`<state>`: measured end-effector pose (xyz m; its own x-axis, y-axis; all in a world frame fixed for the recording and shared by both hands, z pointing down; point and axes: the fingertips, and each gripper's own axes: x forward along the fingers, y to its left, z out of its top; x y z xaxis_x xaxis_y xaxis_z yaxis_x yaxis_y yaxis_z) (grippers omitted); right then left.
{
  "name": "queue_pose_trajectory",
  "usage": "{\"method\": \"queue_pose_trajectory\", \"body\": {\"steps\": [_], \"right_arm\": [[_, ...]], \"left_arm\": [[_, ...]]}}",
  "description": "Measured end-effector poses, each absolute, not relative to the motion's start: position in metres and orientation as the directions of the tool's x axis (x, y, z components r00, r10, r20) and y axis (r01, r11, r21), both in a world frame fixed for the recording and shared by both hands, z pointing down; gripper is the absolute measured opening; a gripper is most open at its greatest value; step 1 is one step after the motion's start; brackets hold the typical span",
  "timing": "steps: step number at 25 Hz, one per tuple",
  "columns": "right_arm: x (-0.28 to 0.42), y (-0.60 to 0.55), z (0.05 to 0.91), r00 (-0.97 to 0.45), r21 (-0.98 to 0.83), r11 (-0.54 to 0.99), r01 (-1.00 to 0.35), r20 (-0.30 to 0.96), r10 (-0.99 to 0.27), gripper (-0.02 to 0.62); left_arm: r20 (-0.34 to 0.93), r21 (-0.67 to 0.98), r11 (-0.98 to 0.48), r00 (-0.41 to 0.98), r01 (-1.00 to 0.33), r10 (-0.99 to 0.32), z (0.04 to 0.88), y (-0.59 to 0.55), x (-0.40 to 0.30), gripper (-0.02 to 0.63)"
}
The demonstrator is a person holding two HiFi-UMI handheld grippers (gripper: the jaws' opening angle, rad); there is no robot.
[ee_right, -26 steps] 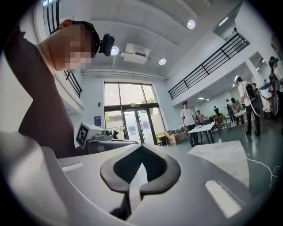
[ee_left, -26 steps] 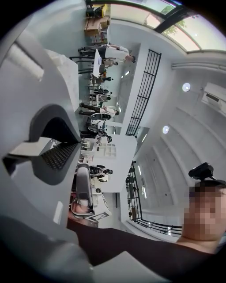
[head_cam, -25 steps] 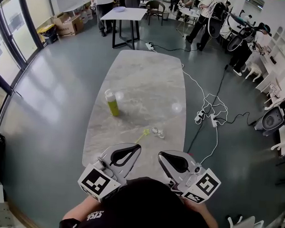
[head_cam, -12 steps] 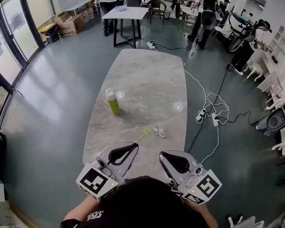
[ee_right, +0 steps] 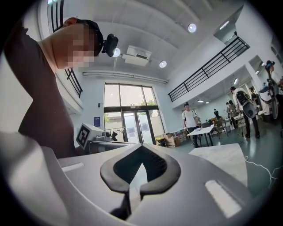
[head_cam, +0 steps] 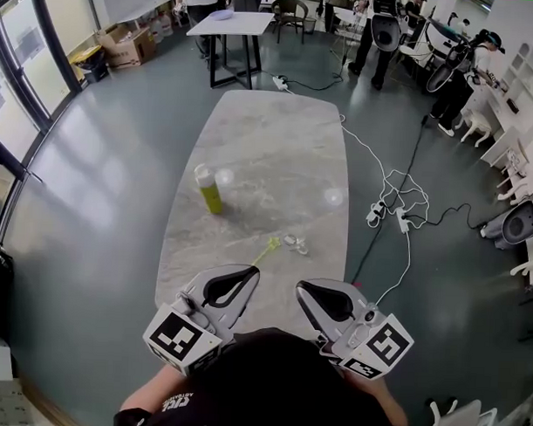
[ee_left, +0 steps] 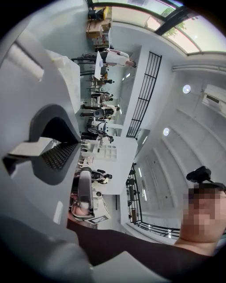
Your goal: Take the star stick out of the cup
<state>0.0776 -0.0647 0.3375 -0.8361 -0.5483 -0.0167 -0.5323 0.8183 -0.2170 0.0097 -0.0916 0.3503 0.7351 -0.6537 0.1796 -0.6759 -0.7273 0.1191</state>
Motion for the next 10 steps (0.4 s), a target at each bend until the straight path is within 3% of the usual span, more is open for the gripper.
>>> {"method": "queue_pose_trajectory", "body": {"steps": [10], "right_arm": [[0.0733, -0.0662, 0.3418, -0.840, -0.240, 0.818, -0.522, -0.021, -0.542, 0.012]], "left_arm": [[0.181, 0.119, -0.731, 0.739, -0.672, -0.649, 0.3504, -0.0920, 0.0092, 0.003]]}}
